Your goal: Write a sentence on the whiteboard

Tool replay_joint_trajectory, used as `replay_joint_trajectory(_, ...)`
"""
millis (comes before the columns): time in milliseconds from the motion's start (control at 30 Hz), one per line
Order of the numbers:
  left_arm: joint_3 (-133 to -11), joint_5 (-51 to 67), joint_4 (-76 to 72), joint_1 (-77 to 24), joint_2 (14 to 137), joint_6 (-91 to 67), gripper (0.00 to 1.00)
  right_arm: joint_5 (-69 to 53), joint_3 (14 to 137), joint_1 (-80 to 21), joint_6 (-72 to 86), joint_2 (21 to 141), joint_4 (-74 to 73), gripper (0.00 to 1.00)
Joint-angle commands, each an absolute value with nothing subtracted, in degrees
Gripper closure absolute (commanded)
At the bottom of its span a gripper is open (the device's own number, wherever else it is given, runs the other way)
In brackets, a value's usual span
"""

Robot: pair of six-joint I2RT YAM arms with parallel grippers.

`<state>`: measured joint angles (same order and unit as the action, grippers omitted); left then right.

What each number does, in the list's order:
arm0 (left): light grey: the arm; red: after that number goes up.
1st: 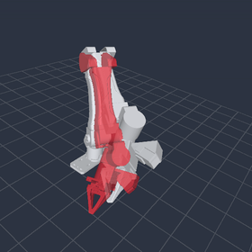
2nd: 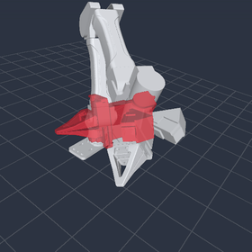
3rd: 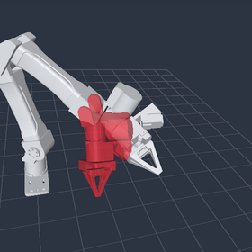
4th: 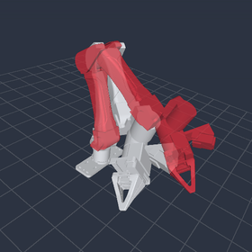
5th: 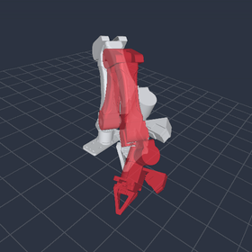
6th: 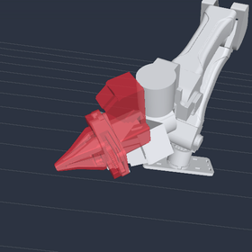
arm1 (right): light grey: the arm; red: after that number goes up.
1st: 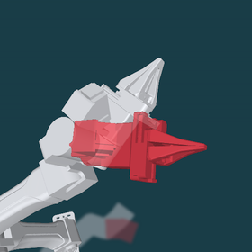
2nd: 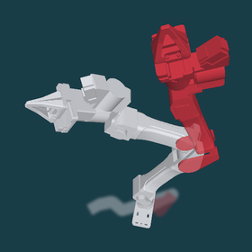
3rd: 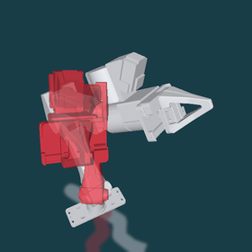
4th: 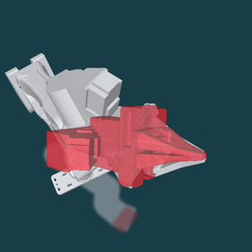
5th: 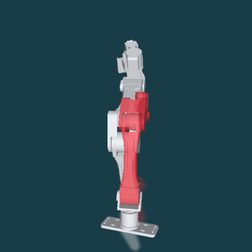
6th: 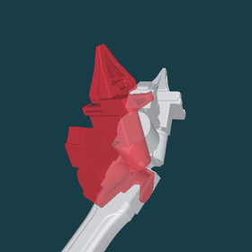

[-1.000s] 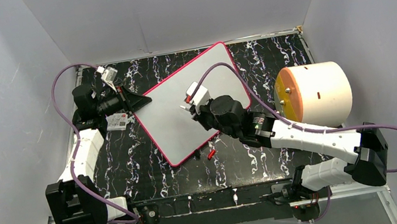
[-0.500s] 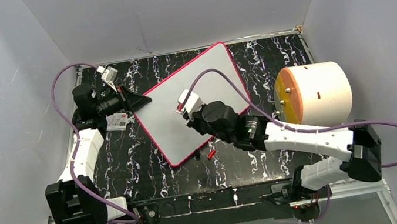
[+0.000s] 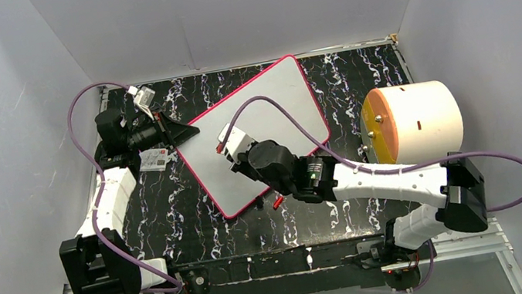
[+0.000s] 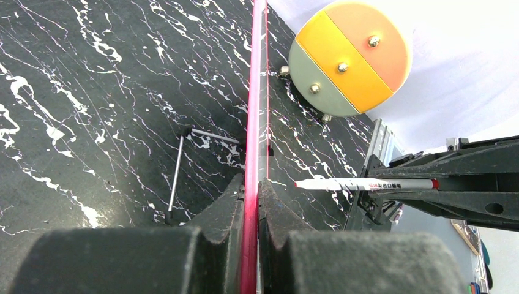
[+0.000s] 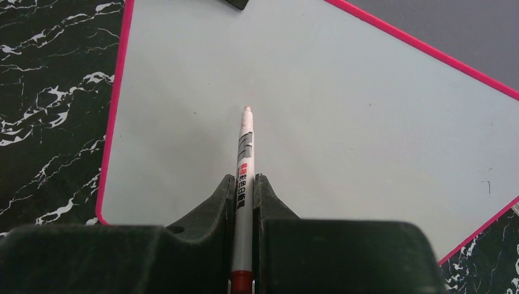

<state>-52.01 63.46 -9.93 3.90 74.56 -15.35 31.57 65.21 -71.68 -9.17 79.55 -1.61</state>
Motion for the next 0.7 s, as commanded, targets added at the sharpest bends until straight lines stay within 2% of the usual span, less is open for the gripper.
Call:
replay_joint_trajectory(0,-51.7,56.3,-7.0,4.2,76.3,-10.0,1.00,34.5,69.4,-73.1,-8.2,80.2,0.2,1.00)
replay_joint_trajectory(333,-51.8,57.3,-7.3,4.4,76.1,-10.2,1.00,36.2,77.1,-75.1,-3.3,84.4,-7.8,1.00)
replay_joint_trajectory(667,-51.9,58.1,-7.7,4.9,76.8,-11.1,1.00,37.0,80.8,-75.7,-1.8,87.9,-7.9,1.00)
